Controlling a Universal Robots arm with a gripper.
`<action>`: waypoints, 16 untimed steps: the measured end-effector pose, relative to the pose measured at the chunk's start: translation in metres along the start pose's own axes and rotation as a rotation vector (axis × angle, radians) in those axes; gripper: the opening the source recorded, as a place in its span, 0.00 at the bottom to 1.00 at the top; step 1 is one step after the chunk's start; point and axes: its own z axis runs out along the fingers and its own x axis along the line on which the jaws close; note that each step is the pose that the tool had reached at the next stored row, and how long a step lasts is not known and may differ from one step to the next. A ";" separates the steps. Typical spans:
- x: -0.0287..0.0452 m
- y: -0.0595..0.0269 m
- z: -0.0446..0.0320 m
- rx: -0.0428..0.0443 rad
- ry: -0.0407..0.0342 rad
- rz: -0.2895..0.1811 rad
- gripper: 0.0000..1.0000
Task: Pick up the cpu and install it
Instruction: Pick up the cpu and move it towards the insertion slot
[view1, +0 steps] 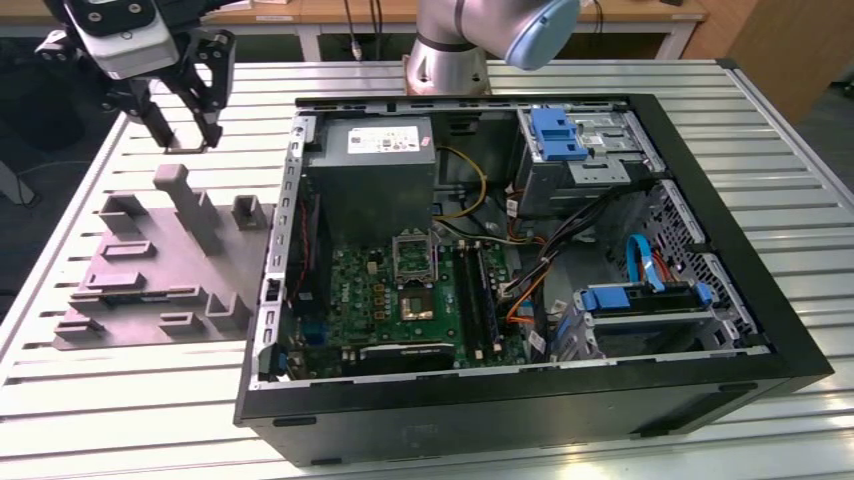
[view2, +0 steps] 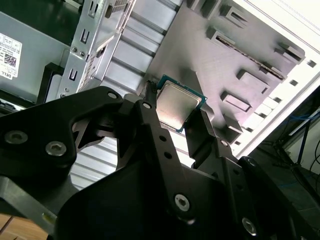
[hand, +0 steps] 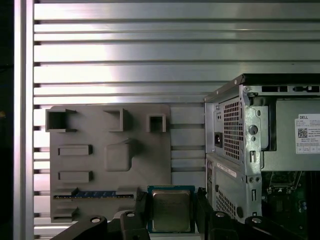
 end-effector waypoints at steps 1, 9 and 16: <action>-0.0004 0.0000 0.0000 0.0000 0.0000 0.000 0.47; -0.0038 0.0001 0.0000 0.0000 0.0000 0.000 0.47; -0.0062 0.0002 0.0001 0.0000 0.0000 0.000 0.47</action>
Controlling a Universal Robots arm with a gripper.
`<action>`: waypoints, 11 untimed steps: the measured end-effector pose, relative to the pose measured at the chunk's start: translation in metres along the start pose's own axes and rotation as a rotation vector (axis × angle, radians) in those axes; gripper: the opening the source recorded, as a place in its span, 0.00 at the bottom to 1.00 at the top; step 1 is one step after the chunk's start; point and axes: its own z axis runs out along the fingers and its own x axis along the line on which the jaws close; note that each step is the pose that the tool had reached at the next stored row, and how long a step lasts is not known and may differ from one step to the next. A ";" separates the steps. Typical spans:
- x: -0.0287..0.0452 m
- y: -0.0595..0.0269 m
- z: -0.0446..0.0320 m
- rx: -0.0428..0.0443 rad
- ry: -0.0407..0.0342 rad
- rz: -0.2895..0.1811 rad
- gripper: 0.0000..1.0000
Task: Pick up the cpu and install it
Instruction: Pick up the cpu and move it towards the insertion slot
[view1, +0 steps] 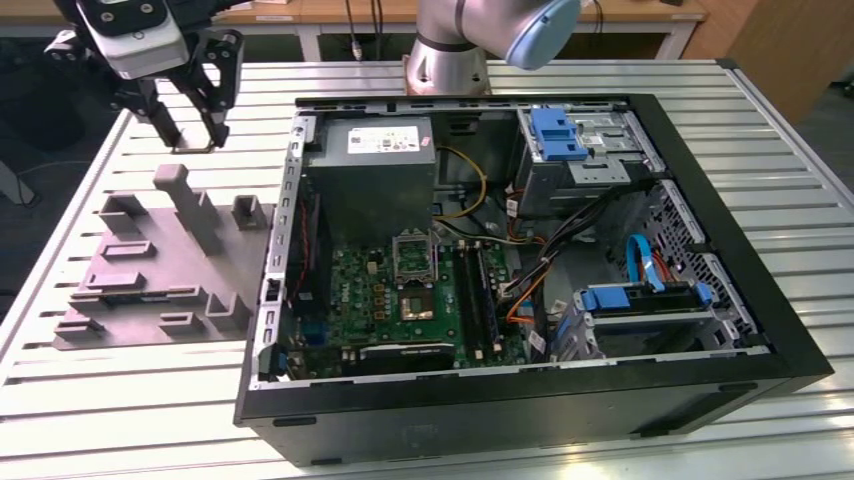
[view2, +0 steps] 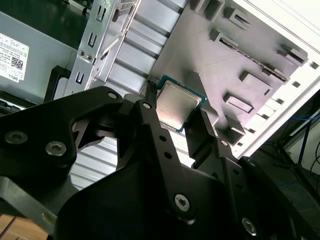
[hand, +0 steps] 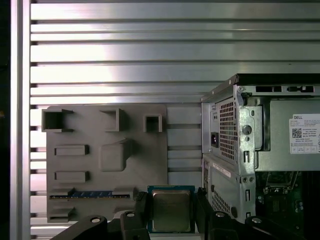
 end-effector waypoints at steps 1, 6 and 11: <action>-0.0004 0.0000 0.0000 0.0000 0.0001 0.000 0.47; -0.0024 0.0001 0.0000 0.0001 0.0001 0.000 0.47; -0.0047 0.0002 0.0001 0.0000 0.0000 0.000 0.47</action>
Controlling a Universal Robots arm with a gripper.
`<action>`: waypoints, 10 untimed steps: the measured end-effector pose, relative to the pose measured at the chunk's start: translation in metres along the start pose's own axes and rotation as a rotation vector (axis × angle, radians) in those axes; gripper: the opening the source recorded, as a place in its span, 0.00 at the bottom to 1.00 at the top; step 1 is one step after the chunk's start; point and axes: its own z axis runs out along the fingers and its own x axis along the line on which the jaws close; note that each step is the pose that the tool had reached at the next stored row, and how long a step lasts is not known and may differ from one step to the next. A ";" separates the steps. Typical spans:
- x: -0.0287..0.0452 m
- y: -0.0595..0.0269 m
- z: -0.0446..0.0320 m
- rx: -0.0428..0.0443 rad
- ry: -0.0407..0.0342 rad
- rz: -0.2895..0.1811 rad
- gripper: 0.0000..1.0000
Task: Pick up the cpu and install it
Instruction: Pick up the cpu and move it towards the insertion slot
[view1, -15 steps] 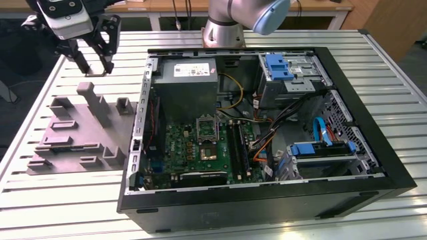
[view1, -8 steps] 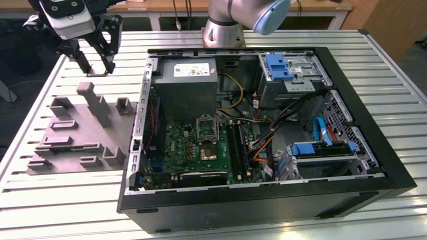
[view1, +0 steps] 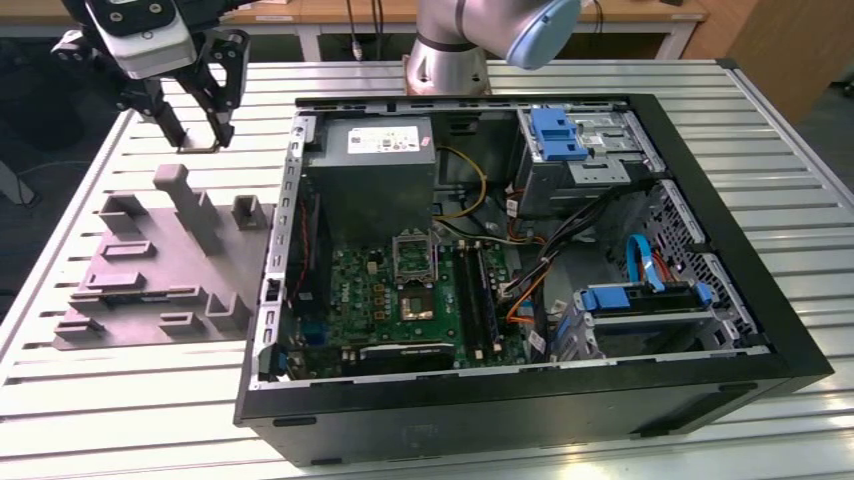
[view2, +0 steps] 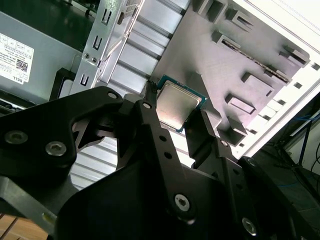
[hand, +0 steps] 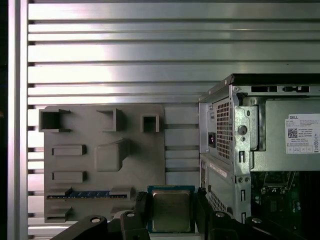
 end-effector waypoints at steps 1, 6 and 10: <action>-0.0004 0.0000 0.0000 0.0000 0.0000 0.000 0.47; -0.0020 0.0001 0.0000 0.0000 0.0000 0.000 0.47; -0.0032 0.0001 0.0000 0.0000 0.0000 0.000 0.47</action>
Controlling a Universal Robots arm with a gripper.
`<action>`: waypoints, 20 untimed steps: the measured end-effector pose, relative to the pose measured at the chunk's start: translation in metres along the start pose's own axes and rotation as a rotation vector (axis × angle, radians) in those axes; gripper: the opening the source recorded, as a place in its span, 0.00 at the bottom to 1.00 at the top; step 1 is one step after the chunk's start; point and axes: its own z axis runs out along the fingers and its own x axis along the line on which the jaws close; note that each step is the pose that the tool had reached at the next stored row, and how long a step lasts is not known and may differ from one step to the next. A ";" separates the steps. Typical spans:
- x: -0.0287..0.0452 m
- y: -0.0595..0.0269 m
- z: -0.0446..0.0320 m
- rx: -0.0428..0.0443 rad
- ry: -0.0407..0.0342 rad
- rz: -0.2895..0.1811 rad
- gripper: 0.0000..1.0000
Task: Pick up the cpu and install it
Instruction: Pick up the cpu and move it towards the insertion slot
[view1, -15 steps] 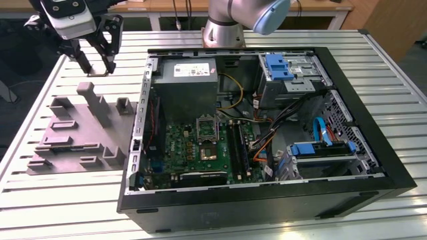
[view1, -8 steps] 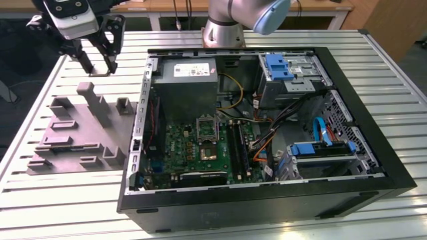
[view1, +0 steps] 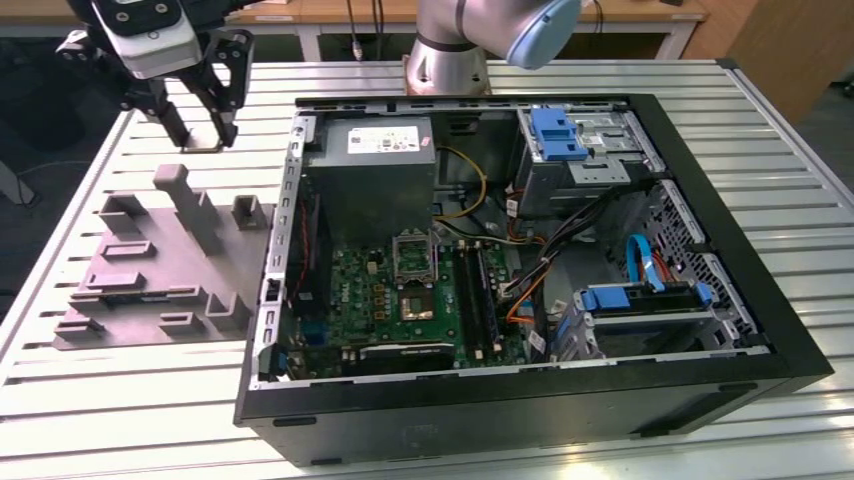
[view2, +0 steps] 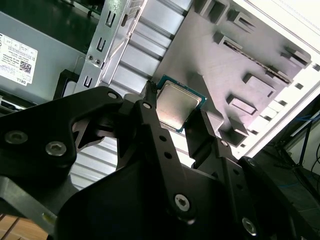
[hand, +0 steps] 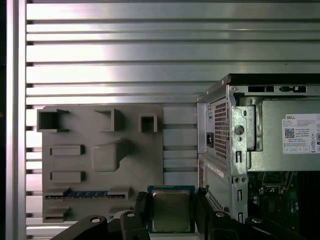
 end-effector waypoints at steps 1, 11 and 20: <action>-0.0002 0.0000 0.0000 0.0000 0.0000 0.000 0.47; -0.0031 0.0001 0.0001 0.0000 0.0000 0.000 0.47; -0.0057 0.0002 0.0001 -0.0001 -0.0001 0.000 0.47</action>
